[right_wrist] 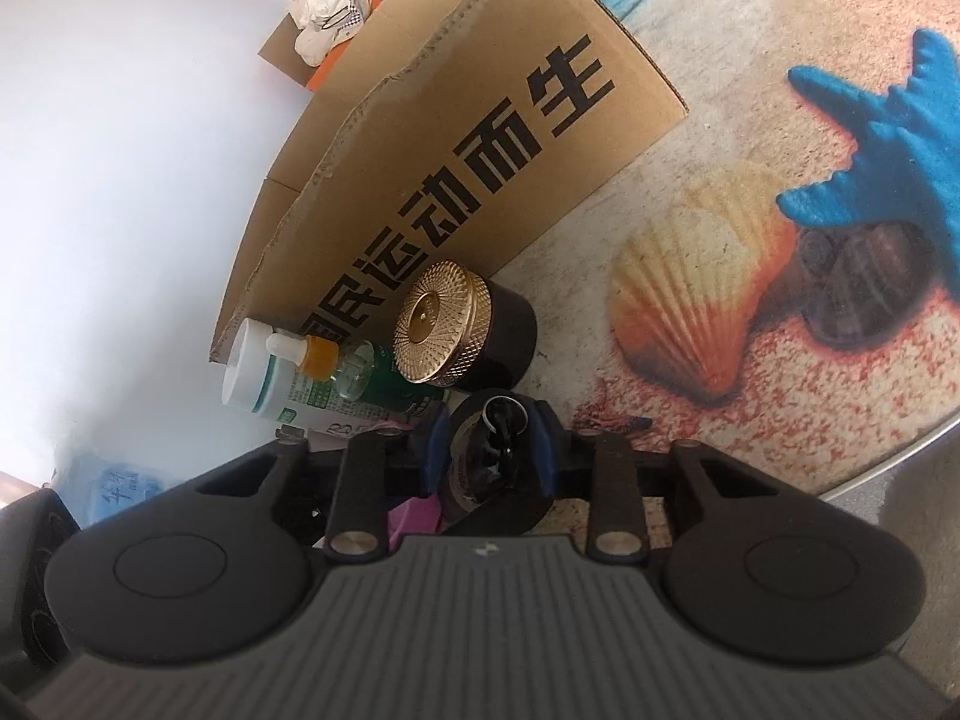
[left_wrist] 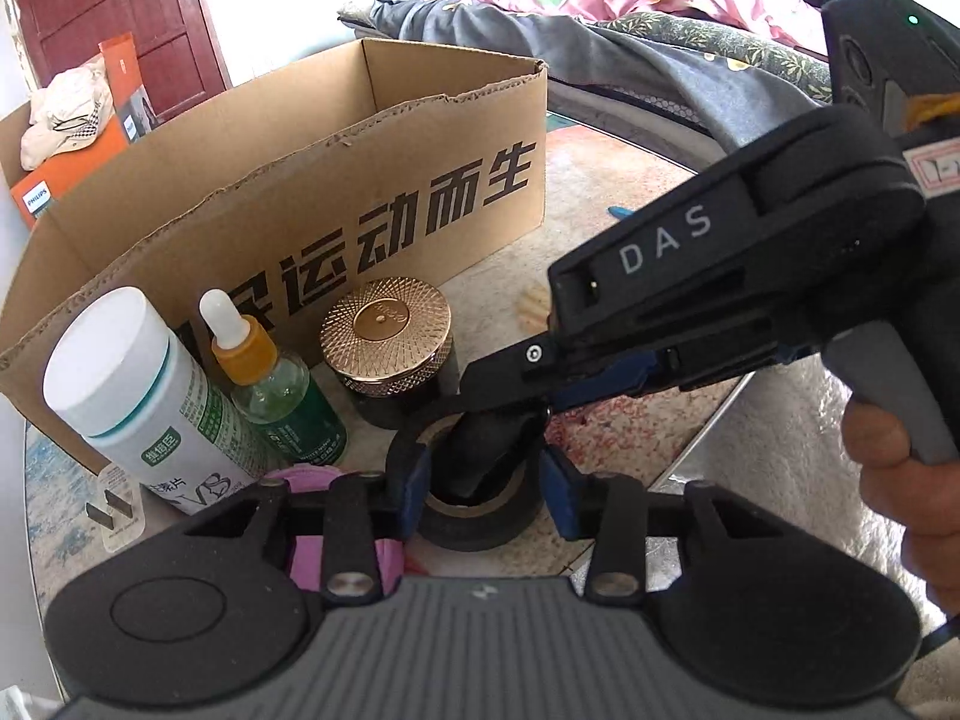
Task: Organize rigid objects
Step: 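Grasp the black clip on the tape roll with the right gripper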
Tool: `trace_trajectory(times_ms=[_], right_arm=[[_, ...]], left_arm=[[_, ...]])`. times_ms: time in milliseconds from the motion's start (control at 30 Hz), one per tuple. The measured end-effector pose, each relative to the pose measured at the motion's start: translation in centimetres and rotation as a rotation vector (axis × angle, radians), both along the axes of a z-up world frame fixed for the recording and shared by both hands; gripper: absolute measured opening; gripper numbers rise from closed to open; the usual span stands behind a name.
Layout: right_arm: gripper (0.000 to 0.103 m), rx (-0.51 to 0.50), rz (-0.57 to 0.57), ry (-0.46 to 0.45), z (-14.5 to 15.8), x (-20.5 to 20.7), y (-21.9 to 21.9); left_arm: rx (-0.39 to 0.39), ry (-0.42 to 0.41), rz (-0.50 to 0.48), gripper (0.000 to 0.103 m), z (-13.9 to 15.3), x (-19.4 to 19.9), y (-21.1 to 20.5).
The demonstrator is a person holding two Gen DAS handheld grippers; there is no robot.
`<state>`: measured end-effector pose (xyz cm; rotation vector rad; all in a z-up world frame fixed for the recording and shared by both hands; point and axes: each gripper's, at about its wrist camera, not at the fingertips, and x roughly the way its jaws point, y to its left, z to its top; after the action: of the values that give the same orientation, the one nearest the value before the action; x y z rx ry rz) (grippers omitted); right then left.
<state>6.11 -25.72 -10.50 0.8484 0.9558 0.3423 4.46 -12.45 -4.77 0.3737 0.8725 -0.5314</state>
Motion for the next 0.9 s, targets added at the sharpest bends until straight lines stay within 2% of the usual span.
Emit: trace_trajectory(times_ms=[133,267,667,767,900], right_arm=[[0.016,-0.001,0.027,-0.035,1.1,-0.2,0.6],[0.016,-0.068,0.036,-0.065,1.7,-0.1,1.6],[0.014,-0.092,0.031,-0.045,0.6,0.8,2.5],[0.014,-0.106,0.031,-0.069,1.8,0.4,2.7],[0.014,-0.143,0.037,-0.137,5.0,-0.6,2.9]], left_arm=[[-0.007,0.005,-0.006,0.04,0.1,0.1,0.0],[-0.005,-0.007,-0.003,0.035,0.1,0.1,0.1],[-0.015,-0.011,0.008,0.025,0.2,0.9,0.2],[-0.019,-0.033,0.0,0.024,1.0,0.5,0.2],[-0.034,-0.092,-0.013,0.024,3.3,-0.4,0.4]])
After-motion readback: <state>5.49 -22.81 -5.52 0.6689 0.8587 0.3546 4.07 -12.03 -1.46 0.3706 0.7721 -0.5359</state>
